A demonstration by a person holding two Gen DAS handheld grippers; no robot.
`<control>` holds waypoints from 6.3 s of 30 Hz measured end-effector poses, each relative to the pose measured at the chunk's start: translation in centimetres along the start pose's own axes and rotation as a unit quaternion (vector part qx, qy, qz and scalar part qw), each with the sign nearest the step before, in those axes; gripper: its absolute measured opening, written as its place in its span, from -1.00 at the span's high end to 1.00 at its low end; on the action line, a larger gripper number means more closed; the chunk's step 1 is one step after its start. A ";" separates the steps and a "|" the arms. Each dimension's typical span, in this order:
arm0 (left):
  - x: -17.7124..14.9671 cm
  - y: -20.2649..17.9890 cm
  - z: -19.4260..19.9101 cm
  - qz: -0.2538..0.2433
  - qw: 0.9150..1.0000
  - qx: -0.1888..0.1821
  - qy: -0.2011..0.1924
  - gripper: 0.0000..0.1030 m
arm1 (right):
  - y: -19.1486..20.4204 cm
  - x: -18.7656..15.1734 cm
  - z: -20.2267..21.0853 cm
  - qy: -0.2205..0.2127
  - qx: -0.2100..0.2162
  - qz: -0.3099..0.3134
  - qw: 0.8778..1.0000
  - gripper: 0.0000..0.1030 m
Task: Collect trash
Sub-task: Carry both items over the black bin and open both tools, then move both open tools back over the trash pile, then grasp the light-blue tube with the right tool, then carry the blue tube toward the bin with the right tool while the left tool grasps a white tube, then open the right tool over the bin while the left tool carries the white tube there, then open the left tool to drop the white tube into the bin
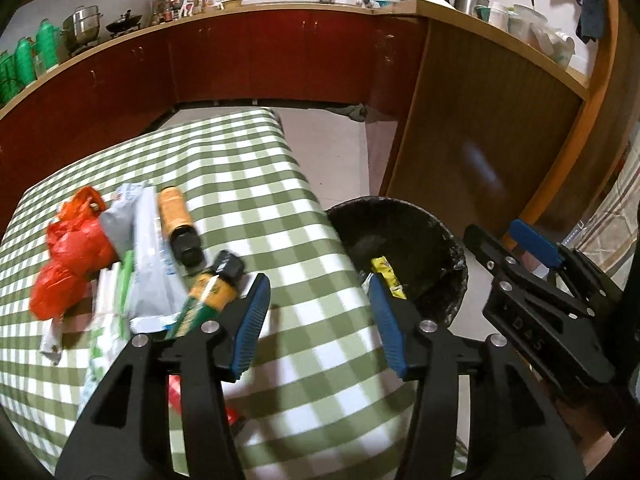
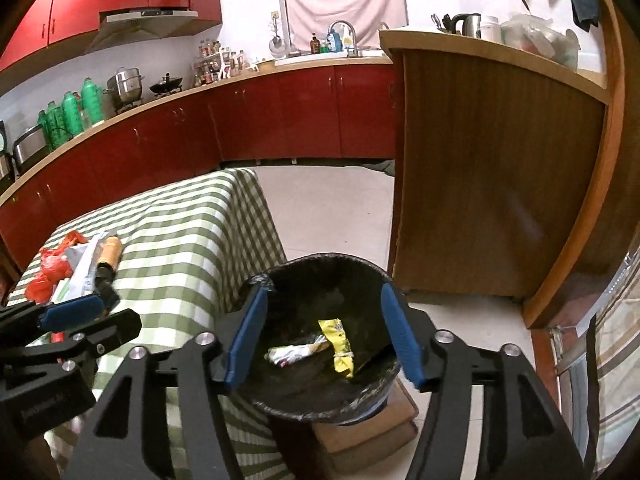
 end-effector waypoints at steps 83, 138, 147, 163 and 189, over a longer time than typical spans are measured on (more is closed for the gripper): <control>-13.2 15.6 9.3 0.119 0.986 0.114 -0.007 -0.28 | 14.4 -7.5 6.9 -0.009 0.072 0.164 0.984 0.70; -5.9 4.0 6.4 0.015 0.998 0.046 -0.041 0.79 | 5.8 -3.6 5.5 -0.031 0.004 0.099 0.995 0.70; -1.0 0.3 2.4 -0.008 0.998 0.045 -0.033 0.79 | 3.2 -1.6 2.6 -0.025 -0.020 0.077 0.997 0.70; 5.3 -2.8 -4.9 -0.019 0.998 0.062 0.017 0.79 | -0.5 1.5 -2.9 -0.001 -0.033 0.044 0.998 0.70; 3.1 0.0 -1.8 0.002 0.997 0.074 0.015 -0.21 | -0.1 0.1 0.9 -0.017 -0.032 0.005 0.999 -0.33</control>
Point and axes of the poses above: each gripper's, at about its wrist camera, not at the fingertips, and z roughly against the way its jaws point, y to its left, x to its top, the point moved 5 cm from there along -z, roughly the way its jaws point, and after that the axes turned 14 degrees about y, right-handed, at the moved point
